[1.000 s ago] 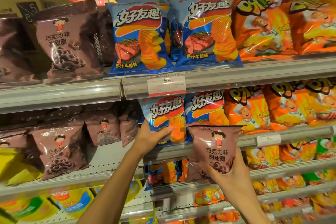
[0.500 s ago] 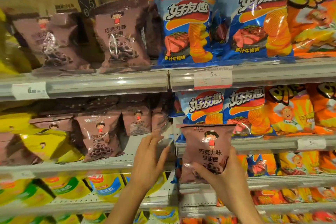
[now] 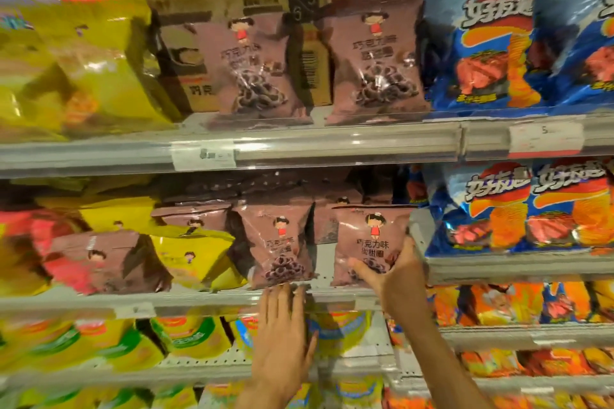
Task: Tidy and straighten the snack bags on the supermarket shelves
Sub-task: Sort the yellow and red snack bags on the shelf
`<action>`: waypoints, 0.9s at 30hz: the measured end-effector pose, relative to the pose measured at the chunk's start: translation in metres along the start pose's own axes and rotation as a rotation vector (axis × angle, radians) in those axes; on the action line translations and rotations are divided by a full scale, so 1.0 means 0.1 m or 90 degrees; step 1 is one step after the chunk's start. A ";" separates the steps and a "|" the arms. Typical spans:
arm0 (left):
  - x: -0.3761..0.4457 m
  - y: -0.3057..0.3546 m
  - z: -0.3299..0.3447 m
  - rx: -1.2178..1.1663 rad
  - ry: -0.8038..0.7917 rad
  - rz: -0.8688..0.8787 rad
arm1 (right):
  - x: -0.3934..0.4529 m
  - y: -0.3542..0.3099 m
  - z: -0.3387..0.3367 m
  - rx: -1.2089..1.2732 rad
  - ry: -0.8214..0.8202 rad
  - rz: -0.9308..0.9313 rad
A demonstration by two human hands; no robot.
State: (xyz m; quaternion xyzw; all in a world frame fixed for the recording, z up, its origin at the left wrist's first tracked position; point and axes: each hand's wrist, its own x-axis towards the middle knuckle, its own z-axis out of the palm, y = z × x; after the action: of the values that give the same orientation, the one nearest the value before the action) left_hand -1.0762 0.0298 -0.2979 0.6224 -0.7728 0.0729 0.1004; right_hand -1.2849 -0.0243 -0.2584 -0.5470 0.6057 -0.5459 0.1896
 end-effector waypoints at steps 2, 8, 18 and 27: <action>0.02 -0.01 0.01 0.026 -0.012 0.002 | 0.11 0.06 0.11 0.003 -0.001 0.005; 0.04 0.01 0.08 0.006 -0.023 -0.009 | 0.29 0.27 0.18 -0.053 -0.108 0.106; 0.05 0.01 0.19 -0.020 0.057 0.012 | 0.35 0.30 0.12 -0.123 -0.175 0.145; -0.03 -0.08 0.24 -0.091 0.071 0.008 | -0.24 0.05 0.21 -0.210 0.078 -0.063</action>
State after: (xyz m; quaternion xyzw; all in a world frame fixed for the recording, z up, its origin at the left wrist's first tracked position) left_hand -1.0695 0.0256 -0.3221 0.6036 -0.7732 0.0527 0.1869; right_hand -1.2613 -0.0138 -0.2785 -0.5658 0.6694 -0.4803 0.0330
